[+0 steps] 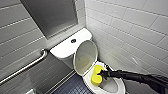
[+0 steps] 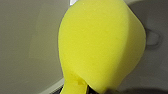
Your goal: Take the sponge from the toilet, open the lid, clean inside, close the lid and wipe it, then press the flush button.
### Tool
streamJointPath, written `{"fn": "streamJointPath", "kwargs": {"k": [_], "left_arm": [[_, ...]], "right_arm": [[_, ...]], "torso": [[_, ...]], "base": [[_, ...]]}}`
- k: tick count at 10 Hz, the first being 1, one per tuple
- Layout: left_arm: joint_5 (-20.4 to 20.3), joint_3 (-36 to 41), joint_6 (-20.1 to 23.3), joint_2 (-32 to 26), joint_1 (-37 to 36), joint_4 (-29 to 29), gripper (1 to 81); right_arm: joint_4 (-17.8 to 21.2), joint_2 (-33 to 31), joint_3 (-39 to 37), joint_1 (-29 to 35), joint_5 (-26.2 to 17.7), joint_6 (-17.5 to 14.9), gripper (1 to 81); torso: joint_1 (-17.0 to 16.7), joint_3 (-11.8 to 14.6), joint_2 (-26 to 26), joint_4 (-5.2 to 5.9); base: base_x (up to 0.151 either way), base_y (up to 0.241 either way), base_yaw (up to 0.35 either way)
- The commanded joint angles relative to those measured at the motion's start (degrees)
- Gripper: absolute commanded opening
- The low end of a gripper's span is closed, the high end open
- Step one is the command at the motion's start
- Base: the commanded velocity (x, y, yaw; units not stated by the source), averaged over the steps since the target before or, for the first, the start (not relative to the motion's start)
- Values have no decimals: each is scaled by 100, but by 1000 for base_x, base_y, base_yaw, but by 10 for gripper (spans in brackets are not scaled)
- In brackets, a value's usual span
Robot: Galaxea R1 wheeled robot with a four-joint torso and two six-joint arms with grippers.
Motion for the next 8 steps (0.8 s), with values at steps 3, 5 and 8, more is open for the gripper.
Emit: {"fn": "streamJointPath", "kwargs": {"k": [3,5,8], "left_arm": [[112,79,19,-2,274,44,811],[112,79,20,15,265,70,811],[95,79,20,15,265,70,811]], "right_arm": [[-130,898,-387,725,-198,673,10],[-474,881,18,620,-285,690,10],[-852,942,-262,163,-321,673,10]], "torso": [[0,0,0,0],[0,0,0,0],[0,0,0,0]], "base": [[0,0,0],[0,0,0],[0,0,0]]}}
